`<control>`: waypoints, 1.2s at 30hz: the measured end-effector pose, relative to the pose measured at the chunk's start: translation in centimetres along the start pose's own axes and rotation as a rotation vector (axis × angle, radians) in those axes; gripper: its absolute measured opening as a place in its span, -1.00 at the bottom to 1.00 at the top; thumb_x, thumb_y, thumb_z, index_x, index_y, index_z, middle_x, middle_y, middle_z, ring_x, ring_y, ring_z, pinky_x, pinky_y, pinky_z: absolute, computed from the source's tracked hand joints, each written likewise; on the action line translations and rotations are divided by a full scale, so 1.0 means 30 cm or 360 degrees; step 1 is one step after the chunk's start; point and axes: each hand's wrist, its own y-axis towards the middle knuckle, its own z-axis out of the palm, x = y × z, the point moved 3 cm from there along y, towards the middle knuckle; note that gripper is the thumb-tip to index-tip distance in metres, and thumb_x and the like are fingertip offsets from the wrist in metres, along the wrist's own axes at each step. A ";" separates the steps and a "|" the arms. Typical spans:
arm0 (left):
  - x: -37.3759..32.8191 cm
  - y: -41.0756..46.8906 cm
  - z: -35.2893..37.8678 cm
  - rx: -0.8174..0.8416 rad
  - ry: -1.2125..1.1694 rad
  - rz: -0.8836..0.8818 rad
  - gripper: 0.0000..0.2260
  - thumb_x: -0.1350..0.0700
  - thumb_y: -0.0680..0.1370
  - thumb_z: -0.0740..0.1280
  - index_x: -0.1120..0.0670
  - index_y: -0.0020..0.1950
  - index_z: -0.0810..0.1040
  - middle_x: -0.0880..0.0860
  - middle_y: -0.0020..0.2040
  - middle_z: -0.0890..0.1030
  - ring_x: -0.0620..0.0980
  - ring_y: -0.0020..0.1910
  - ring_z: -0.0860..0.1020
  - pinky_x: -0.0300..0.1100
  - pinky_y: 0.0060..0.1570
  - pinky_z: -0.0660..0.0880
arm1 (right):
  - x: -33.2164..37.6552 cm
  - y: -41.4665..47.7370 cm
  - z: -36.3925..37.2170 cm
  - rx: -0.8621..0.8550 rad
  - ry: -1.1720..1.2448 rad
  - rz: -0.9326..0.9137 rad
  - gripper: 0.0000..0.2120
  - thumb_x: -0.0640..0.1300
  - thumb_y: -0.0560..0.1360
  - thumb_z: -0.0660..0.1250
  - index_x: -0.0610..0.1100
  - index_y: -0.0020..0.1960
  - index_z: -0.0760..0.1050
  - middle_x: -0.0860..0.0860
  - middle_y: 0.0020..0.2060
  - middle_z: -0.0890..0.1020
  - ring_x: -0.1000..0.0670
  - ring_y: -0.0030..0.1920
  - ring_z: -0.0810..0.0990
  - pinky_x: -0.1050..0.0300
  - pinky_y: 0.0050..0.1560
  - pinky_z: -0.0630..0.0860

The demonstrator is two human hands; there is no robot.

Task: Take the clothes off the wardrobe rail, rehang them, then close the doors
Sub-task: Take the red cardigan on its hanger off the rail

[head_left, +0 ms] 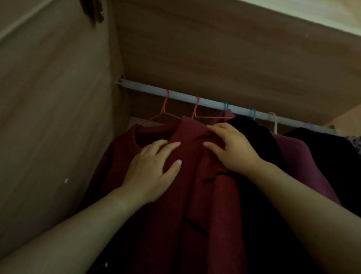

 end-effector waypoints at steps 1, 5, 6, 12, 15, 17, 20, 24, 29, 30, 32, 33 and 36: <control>0.019 0.023 0.004 0.0008 0.0066 -0.0017 -0.36 -0.33 0.40 -0.12 -0.19 0.44 0.25 -0.05 0.45 0.27 -0.05 0.43 0.21 0.01 0.39 0.23 | -0.002 0.013 0.007 -0.0014 -0.0048 0.0024 -0.54 0.06 0.52 0.27 -0.07 0.38 0.37 -0.04 0.25 0.44 -0.03 0.25 0.37 0.18 0.27 0.25; 0.128 0.090 0.020 0.0101 0.0261 -0.0069 -0.49 -0.28 0.52 0.01 -0.19 0.44 0.23 -0.05 0.46 0.25 -0.03 0.43 0.21 0.08 0.35 0.27 | 0.073 0.132 0.045 -0.0053 -0.0436 0.0118 -0.55 0.18 0.55 0.14 0.01 0.35 0.36 -0.03 0.24 0.36 -0.10 0.25 0.31 -0.07 0.20 0.32; 0.157 0.099 0.026 0.0117 0.0269 -0.0073 -0.53 -0.25 0.54 0.04 -0.19 0.44 0.22 -0.06 0.46 0.24 -0.03 0.43 0.21 0.09 0.35 0.27 | 0.094 0.165 0.057 -0.0055 -0.0462 0.0128 -0.56 0.17 0.56 0.13 0.00 0.36 0.35 -0.04 0.25 0.34 -0.10 0.26 0.31 -0.08 0.18 0.34; 0.282 0.100 0.066 0.0085 0.0125 -0.0205 -0.49 -0.32 0.52 0.00 -0.21 0.44 0.21 -0.06 0.45 0.24 -0.03 0.44 0.17 0.02 0.40 0.21 | 0.092 0.259 0.117 -0.0116 -0.0276 0.0243 -0.68 0.08 0.56 0.20 0.05 0.28 0.44 0.00 0.20 0.51 -0.05 0.15 0.50 0.04 -0.04 0.49; 0.328 0.089 0.086 0.0018 0.0001 -0.0267 -0.54 -0.22 0.56 0.08 -0.19 0.45 0.22 -0.04 0.48 0.18 -0.02 0.47 0.12 -0.08 0.39 0.16 | 0.063 0.278 0.122 -0.0059 -0.0213 0.0225 -0.66 0.05 0.51 0.31 0.02 0.26 0.47 -0.01 0.17 0.56 -0.04 0.12 0.53 0.04 0.01 0.53; 0.357 0.085 0.096 -0.0008 -0.0066 -0.0286 -0.54 -0.23 0.55 0.08 -0.19 0.45 0.23 -0.05 0.49 0.16 -0.03 0.47 0.12 -0.10 0.39 0.15 | 0.057 0.297 0.122 -0.0052 -0.0239 0.0153 -0.65 0.03 0.49 0.35 -0.04 0.24 0.48 -0.03 0.13 0.58 -0.03 0.10 0.54 0.07 0.02 0.51; 0.384 0.081 0.114 -0.0003 -0.0069 -0.0264 -0.55 -0.22 0.56 0.07 -0.19 0.45 0.22 -0.08 0.50 0.15 -0.06 0.47 0.12 -0.15 0.38 0.14 | 0.044 0.306 0.142 -0.0053 -0.0172 0.0149 -0.67 0.02 0.49 0.35 -0.03 0.23 0.51 -0.02 0.12 0.59 -0.02 0.10 0.54 0.09 0.03 0.49; 0.392 0.093 0.120 0.0003 -0.0069 -0.0179 -0.51 -0.26 0.53 0.04 -0.22 0.45 0.21 -0.11 0.50 0.13 -0.09 0.47 0.12 -0.15 0.39 0.16 | -0.021 0.310 0.159 -0.0264 0.0094 0.0320 -0.79 0.02 0.48 0.36 0.09 0.11 0.58 0.05 0.07 0.62 0.02 0.06 0.56 0.04 0.04 0.55; 0.369 0.152 0.077 -0.0045 -0.0141 -0.0049 -0.34 -0.45 0.39 -0.09 -0.27 0.44 0.19 -0.15 0.50 0.14 -0.14 0.46 0.14 -0.18 0.38 0.16 | -0.063 0.365 0.081 -0.0510 0.0173 0.0450 -0.85 -0.03 0.46 0.38 0.12 0.02 0.62 0.02 0.01 0.65 -0.03 0.03 0.59 0.04 0.03 0.55; 0.364 0.168 0.064 -0.0066 -0.0125 -0.0021 -0.33 -0.44 0.37 -0.09 -0.27 0.45 0.18 -0.15 0.50 0.14 -0.13 0.46 0.14 -0.19 0.37 0.15 | -0.067 0.372 0.057 -0.0567 0.0149 0.0464 -0.85 -0.02 0.46 0.38 0.13 0.02 0.62 0.01 0.01 0.65 -0.05 0.03 0.59 0.06 0.01 0.54; 0.356 0.195 0.036 -0.0130 -0.0105 0.0014 -0.35 -0.41 0.39 -0.06 -0.26 0.46 0.18 -0.11 0.50 0.16 -0.11 0.46 0.16 -0.21 0.35 0.14 | -0.066 0.376 0.029 -0.0613 0.0094 0.0445 -0.84 -0.02 0.47 0.36 0.12 0.04 0.61 0.02 0.01 0.65 -0.05 0.04 0.59 0.11 -0.04 0.51; 0.353 0.199 0.023 -0.0156 -0.0105 0.0013 -0.38 -0.38 0.41 -0.03 -0.25 0.46 0.18 -0.09 0.49 0.18 -0.10 0.46 0.17 -0.21 0.35 0.13 | -0.061 0.368 0.025 -0.0610 0.0073 0.0424 -0.83 -0.01 0.48 0.35 0.11 0.06 0.60 0.03 0.01 0.65 -0.04 0.03 0.59 0.14 -0.08 0.49; 0.348 0.191 -0.008 -0.0225 -0.0085 -0.0006 -0.44 -0.26 0.47 0.04 -0.18 0.47 0.21 -0.02 0.47 0.24 -0.07 0.45 0.20 -0.17 0.37 0.16 | -0.040 0.321 0.035 -0.0590 0.0068 0.0386 -0.83 0.01 0.50 0.33 0.13 0.08 0.59 0.03 0.03 0.64 -0.01 0.01 0.59 0.16 -0.17 0.46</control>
